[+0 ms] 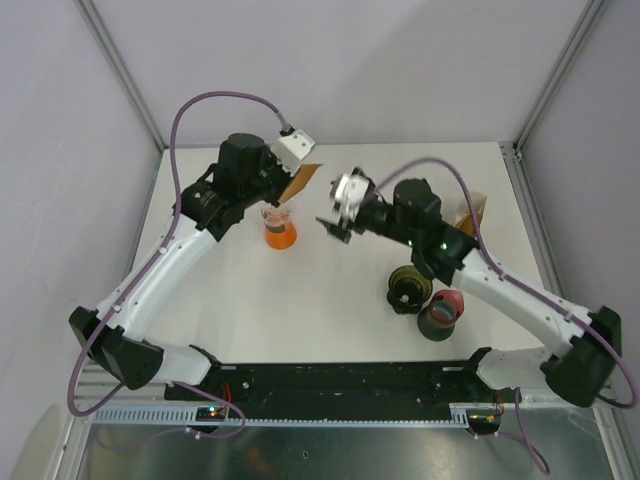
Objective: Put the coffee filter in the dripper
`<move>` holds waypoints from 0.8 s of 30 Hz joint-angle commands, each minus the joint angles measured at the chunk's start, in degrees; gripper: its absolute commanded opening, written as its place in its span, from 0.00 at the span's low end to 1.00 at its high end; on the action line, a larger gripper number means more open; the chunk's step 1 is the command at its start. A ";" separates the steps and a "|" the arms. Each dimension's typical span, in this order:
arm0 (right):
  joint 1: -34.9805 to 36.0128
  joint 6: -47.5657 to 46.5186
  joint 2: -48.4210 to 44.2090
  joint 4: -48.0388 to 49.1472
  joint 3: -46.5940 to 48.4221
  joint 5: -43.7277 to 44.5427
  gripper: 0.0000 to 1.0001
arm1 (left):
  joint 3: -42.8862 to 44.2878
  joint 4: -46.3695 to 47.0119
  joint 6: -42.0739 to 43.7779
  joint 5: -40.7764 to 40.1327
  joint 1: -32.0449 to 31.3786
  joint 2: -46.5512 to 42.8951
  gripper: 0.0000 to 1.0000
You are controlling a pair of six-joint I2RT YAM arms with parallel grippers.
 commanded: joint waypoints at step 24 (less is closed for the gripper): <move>14.30 -63.70 8.92 -12.41 5.20 16.94 0.67 | 1.92 -14.76 2.79 9.13 -3.31 -1.35 0.00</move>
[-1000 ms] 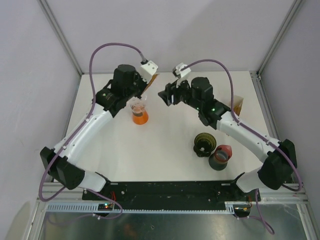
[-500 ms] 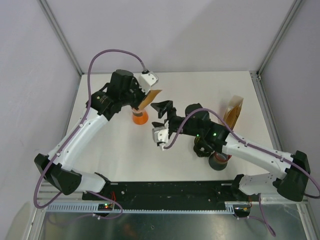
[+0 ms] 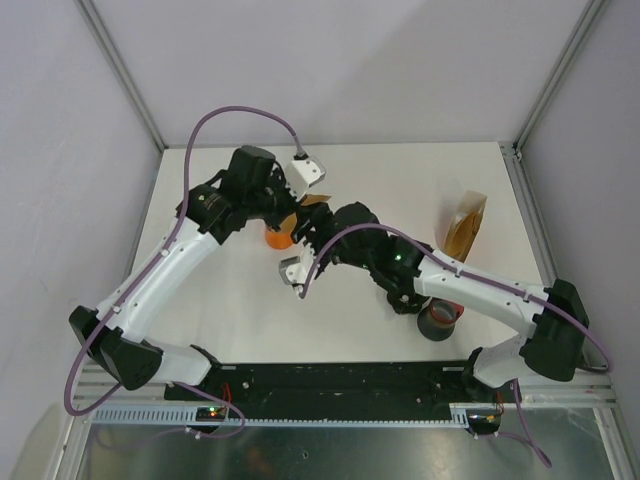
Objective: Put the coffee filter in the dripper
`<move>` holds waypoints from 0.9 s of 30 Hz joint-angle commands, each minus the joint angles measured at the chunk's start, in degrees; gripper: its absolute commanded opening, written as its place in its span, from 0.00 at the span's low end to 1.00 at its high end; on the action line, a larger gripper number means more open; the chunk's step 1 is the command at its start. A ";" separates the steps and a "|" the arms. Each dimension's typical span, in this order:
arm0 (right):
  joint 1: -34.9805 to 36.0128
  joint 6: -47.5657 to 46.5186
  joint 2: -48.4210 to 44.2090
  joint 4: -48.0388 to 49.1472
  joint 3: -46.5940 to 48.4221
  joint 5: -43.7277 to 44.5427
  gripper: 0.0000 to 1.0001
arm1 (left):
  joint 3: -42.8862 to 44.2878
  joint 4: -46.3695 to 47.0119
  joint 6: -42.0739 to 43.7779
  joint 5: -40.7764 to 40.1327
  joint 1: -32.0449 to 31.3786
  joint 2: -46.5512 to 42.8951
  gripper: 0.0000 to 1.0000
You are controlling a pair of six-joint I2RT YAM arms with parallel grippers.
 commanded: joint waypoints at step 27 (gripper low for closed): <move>0.93 3.08 4.51 -10.71 4.87 6.00 0.00 | 7.58 1.87 2.79 -16.20 1.72 0.12 0.00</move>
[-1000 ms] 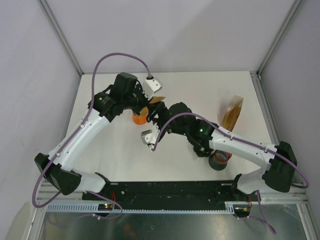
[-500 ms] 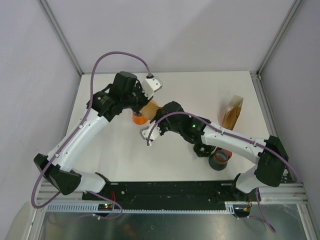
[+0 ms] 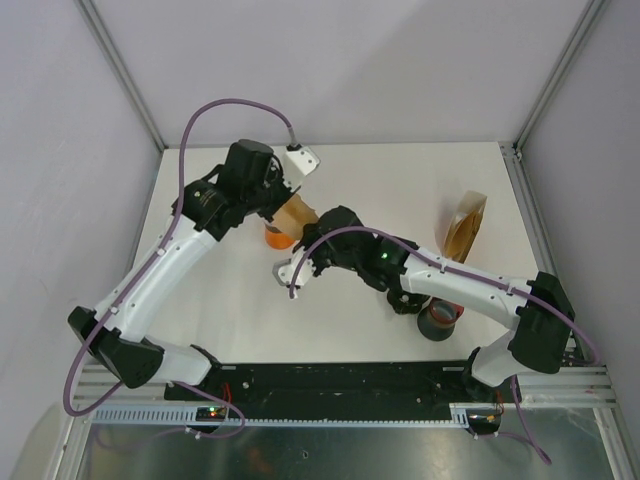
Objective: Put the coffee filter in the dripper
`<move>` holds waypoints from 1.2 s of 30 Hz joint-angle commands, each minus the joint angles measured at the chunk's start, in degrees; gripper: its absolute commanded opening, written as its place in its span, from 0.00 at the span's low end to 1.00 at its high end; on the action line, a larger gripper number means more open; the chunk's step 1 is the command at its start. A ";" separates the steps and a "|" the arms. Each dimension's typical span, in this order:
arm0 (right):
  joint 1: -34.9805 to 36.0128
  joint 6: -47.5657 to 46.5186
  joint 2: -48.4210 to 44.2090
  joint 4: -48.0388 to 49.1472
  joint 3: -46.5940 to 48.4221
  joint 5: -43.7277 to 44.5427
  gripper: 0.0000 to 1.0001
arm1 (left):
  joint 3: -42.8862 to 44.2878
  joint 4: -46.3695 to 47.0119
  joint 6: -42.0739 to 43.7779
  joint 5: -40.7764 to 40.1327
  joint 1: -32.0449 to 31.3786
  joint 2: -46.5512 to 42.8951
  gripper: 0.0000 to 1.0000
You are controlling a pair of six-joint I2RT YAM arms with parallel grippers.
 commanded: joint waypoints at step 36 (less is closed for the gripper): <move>-13.69 73.25 -12.80 25.36 -3.67 -7.11 0.85 | -2.23 9.64 -36.16 31.33 26.12 4.73 0.01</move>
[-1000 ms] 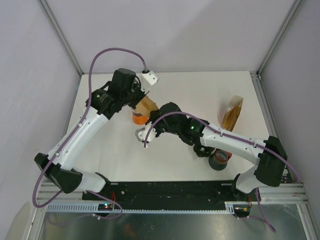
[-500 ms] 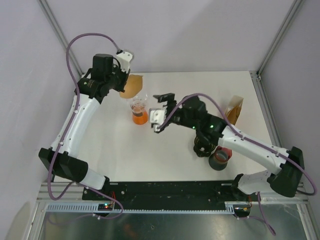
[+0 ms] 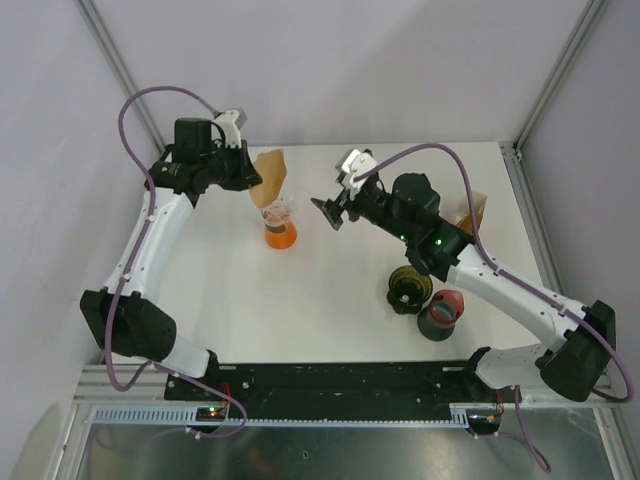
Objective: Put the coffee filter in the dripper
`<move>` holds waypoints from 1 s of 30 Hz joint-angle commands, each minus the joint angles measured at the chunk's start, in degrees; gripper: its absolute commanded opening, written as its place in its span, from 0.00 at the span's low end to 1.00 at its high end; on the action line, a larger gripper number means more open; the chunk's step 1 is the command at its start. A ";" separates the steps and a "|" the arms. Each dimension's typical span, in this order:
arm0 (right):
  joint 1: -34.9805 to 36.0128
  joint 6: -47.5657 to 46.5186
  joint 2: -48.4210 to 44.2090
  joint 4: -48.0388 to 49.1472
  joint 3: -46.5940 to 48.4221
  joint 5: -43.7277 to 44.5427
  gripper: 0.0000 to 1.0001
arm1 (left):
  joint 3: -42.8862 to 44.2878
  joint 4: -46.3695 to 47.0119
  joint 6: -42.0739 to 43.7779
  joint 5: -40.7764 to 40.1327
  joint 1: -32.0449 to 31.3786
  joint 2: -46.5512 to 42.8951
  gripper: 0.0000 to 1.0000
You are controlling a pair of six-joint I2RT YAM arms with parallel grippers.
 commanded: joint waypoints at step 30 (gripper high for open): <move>9.28 28.15 31.38 1.62 28.92 35.73 0.60 | -9.56 3.79 -25.02 -10.12 1.28 -10.83 0.06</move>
